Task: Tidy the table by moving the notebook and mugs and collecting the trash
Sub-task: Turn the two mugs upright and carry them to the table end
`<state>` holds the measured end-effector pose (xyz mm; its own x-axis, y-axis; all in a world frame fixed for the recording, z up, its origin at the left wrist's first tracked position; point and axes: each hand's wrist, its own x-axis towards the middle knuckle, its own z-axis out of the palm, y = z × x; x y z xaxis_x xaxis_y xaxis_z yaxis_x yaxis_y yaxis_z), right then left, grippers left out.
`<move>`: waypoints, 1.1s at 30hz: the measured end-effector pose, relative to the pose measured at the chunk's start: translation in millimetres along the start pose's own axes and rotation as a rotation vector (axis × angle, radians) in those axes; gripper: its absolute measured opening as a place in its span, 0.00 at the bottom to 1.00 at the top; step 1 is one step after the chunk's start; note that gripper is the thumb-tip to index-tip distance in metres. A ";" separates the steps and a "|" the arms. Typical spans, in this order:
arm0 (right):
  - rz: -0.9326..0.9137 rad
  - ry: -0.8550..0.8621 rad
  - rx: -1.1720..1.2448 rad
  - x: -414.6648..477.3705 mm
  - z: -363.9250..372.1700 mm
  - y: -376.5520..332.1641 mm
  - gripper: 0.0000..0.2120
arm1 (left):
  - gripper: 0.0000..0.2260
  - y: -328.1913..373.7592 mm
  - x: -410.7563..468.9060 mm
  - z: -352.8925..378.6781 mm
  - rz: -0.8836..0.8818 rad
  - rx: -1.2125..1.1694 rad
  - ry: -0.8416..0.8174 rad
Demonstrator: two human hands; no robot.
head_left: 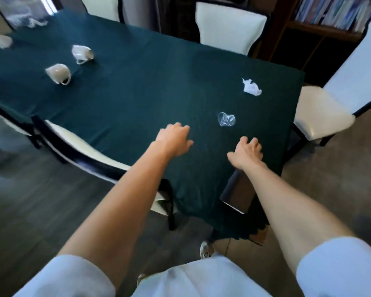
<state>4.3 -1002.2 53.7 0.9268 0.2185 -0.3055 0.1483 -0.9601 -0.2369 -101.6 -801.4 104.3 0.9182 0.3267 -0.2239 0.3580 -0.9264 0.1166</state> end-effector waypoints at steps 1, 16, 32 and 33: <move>-0.046 0.016 -0.006 -4.5 -8.5 -22.0 0.33 | 0.26 -24.5 -9.7 -10.5 -0.022 0.008 0.056; -0.767 0.238 0.043 -163.1 16.6 -377.6 0.35 | 0.38 -356.7 -214.7 -67.1 -0.573 0.030 0.344; -1.025 0.227 0.103 -104.3 80.1 -641.5 0.30 | 0.38 -569.1 -161.7 -95.5 -0.777 -0.091 0.348; -1.007 0.217 0.113 -91.1 80.2 -657.9 0.30 | 0.38 -582.0 -147.4 -99.0 -0.776 -0.109 0.349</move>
<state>-205.4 -376.4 163.5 0.4354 0.8643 0.2520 0.8660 -0.3257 -0.3794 -428.6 -291.9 165.3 0.3997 0.9161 0.0297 0.9045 -0.3995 0.1494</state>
